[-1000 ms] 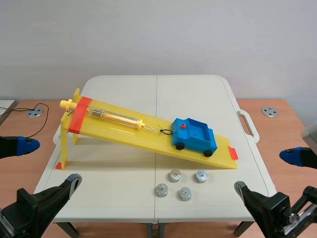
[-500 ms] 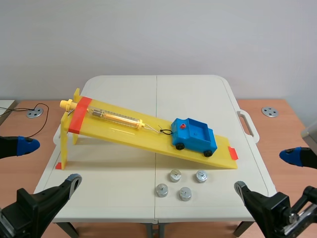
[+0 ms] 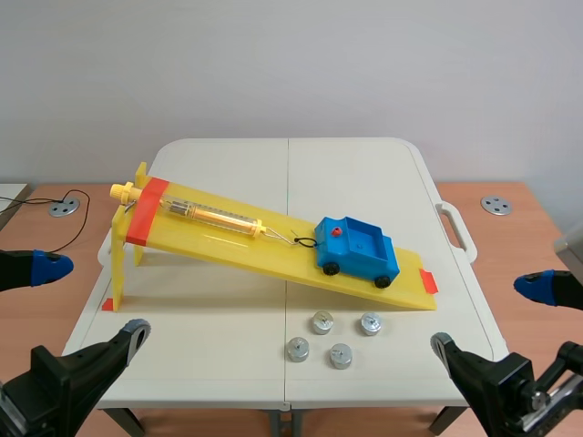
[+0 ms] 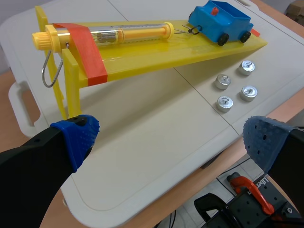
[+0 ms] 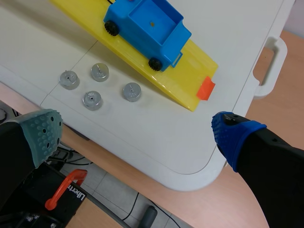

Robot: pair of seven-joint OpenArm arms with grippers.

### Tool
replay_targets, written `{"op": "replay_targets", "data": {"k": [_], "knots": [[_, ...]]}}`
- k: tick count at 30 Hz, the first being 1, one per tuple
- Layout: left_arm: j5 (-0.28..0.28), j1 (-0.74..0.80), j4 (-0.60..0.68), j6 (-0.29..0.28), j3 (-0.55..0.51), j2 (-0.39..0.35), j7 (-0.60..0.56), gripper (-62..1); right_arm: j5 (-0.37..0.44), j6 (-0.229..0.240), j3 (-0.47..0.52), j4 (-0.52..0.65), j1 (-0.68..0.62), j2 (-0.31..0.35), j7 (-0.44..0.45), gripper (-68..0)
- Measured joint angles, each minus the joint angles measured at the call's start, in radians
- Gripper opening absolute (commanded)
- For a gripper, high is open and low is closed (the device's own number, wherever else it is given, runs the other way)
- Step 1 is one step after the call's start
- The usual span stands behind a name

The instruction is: Place the four metal weights on the blue cart on the ramp.

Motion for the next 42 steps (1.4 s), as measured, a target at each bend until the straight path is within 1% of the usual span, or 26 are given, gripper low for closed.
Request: {"op": "replay_targets", "data": {"k": [1, 2, 5, 6, 7, 11, 13, 19, 25, 28, 35, 38, 41, 42], "knots": [[0.000, 0.000, 0.000, 0.000, 0.000, 0.000, 0.000, 1.4, 0.000, 0.000, 0.000, 0.000, 0.000, 0.000, 0.000, -1.9], [0.000, 0.000, 0.000, 0.000, 0.000, 0.000, 0.000, -2.4, 0.000, 0.000, 0.000, 0.000, 0.000, 0.000, 0.000, -1.9], [0.000, 0.000, 0.000, 0.000, 0.000, 0.000, 0.000, -18.1, 0.000, 0.000, 0.000, 0.000, 0.000, 0.000, 0.000, -1.9], [0.000, 0.000, 0.000, 0.000, 0.000, 0.000, 0.000, -21.6, 0.000, 0.000, 0.000, 0.000, 0.000, 0.000, 0.000, -1.9], [0.000, 0.000, 0.000, 0.000, 0.000, 0.000, 0.000, -23.9, 0.000, 0.000, 0.000, 0.000, 0.000, 0.000, 0.000, -1.9], [0.000, 0.000, 0.000, 0.000, 0.000, 0.001, 0.000, -27.5, 0.000, 0.000, 0.000, 0.000, 0.000, 0.000, 0.000, -1.9], [0.000, 0.000, 0.000, 0.000, 0.000, 0.005, 0.000, -30.9, 0.000, 0.000, 0.000, 0.000, 0.000, 0.000, 0.000, -1.9], [0.000, 0.000, 0.000, 0.000, 0.000, 0.014, 0.006, -45.6, 0.000, 0.000, 0.000, 0.000, 0.000, 0.000, -0.001, -1.9], [0.000, 0.000, 0.000, 0.000, 0.000, 0.014, 0.049, -57.7, 0.000, 0.000, 0.000, 0.000, 0.020, 0.000, -0.064, -1.9], [0.000, 0.000, 0.000, 0.000, 0.000, 0.014, 0.071, -58.1, 0.000, 0.000, 0.000, 0.000, 0.041, 0.000, -0.094, -1.9], [0.000, 0.000, 0.000, 0.000, 0.000, 0.014, 0.097, -58.1, 0.000, 0.000, 0.000, 0.000, 0.064, -0.002, -0.124, -1.9], [0.000, 0.000, 0.000, 0.000, 0.000, 0.014, 0.100, -58.1, 0.000, 0.000, -0.012, 0.000, 0.083, -0.021, -0.164, -2.5], [0.000, 0.000, 0.000, 0.000, 0.000, 0.016, 0.100, -58.1, 0.000, 0.000, -0.049, 0.000, 0.111, -0.053, -0.189, -2.7], [0.000, 0.000, 0.000, 0.000, 0.000, 0.019, 0.100, -58.1, 0.000, 0.000, -0.065, 0.000, 0.121, -0.065, -0.195, -3.9]]}}
